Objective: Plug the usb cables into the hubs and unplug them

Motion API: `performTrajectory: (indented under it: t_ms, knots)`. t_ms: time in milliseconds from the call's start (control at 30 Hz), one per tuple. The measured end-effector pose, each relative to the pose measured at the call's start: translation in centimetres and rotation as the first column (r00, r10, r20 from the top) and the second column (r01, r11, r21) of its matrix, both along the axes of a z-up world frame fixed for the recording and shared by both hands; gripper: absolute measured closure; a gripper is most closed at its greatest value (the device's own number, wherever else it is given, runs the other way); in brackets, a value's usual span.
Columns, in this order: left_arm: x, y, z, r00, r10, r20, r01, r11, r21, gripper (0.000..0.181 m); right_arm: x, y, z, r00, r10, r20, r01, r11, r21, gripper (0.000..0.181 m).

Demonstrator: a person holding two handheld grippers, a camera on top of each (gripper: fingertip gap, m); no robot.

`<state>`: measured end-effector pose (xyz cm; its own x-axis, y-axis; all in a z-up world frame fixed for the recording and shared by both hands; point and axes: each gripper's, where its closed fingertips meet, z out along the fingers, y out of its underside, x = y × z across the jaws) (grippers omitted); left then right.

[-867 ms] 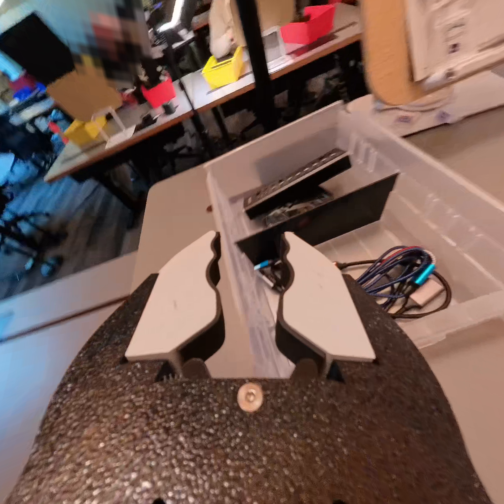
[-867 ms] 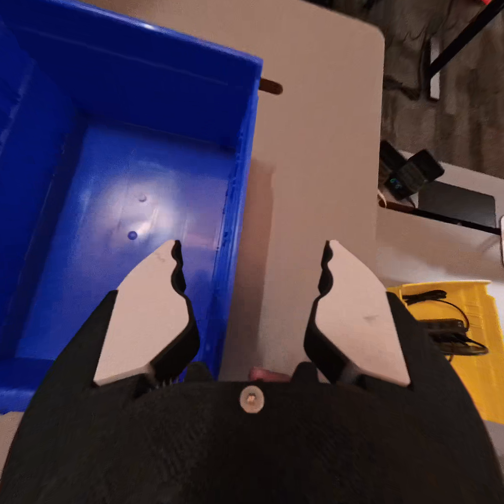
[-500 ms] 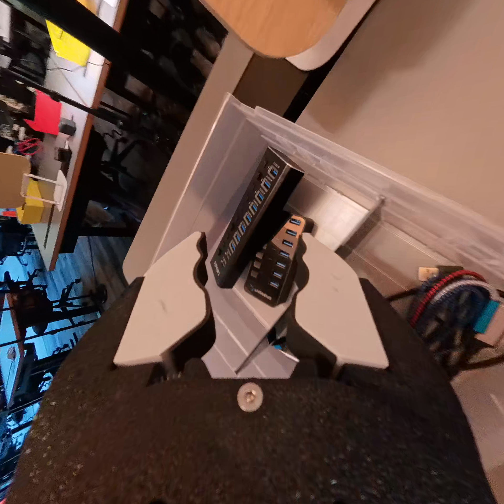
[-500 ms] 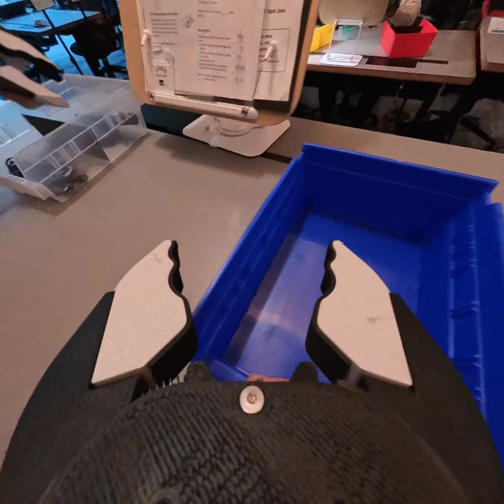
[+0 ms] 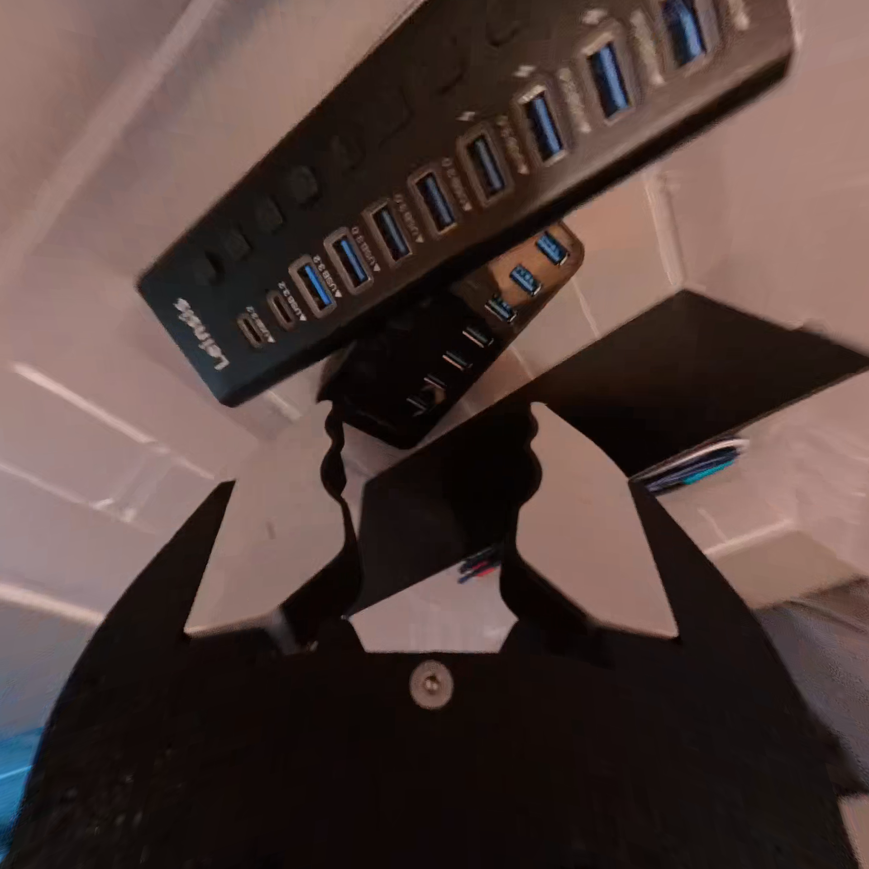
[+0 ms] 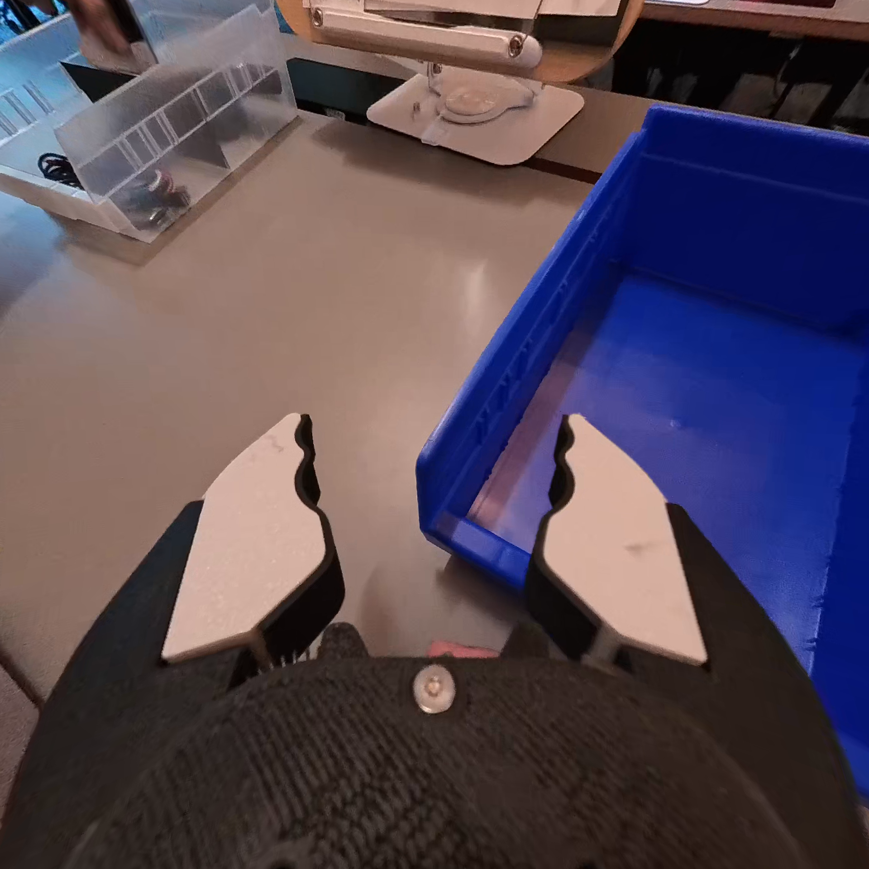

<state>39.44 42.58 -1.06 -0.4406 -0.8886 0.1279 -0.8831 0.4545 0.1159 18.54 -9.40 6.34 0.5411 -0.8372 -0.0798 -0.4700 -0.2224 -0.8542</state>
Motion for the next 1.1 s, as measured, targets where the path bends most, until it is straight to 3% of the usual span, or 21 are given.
performTrajectory:
  t_ms: [33,133,333,433,533,600,733,833,1100]
  knots:
    - [0.1,-0.4,-0.1,0.996,0.082,-0.029,-0.083,0.996,-0.036,0.106,0.0,-0.2,0.0,1.000,-0.005,-0.003,0.005,1.000,-0.011,0.083]
    - [0.8,-1.0,-0.1,0.959,0.273,-0.074,-0.277,0.959,-0.058,0.100,0.3,-0.7,-0.3,1.000,-0.023,-0.009,0.023,0.999,-0.031,0.082]
    - [1.5,1.4,-0.2,0.928,0.374,0.003,-0.370,0.918,0.140,0.098,0.8,-1.1,-1.0,0.999,-0.034,-0.019,0.032,0.995,-0.094,0.082]
    - [1.6,-0.1,-0.6,0.905,0.426,-0.003,-0.424,0.903,0.072,0.096,1.0,-1.4,-1.5,0.999,-0.029,-0.018,0.026,0.990,-0.141,0.082]
    - [2.2,-1.6,-0.5,0.861,0.509,-0.004,-0.509,0.861,-0.010,0.075,1.1,-1.1,-1.9,0.999,-0.016,-0.030,0.012,0.991,-0.132,0.082]
    - [2.5,-1.9,-0.4,0.835,0.550,0.019,-0.549,0.835,-0.028,0.071,1.2,-0.8,-1.9,0.999,-0.008,-0.032,0.004,0.994,-0.111,0.082]
    - [2.0,-0.7,-0.9,0.807,0.585,0.081,-0.591,0.801,0.097,0.070,1.4,-0.3,-2.1,0.999,0.012,-0.036,-0.016,0.994,-0.106,0.081]
    - [2.0,-1.9,-1.2,0.763,0.642,0.069,-0.646,0.761,0.058,0.068,1.4,-0.1,-2.3,0.999,0.030,-0.030,-0.033,0.993,-0.116,0.081]
    - [1.8,-1.7,-2.6,0.771,0.621,0.140,-0.637,0.754,0.163,0.062,1.4,0.2,-2.5,0.999,0.040,-0.037,-0.043,0.995,-0.092,0.082]
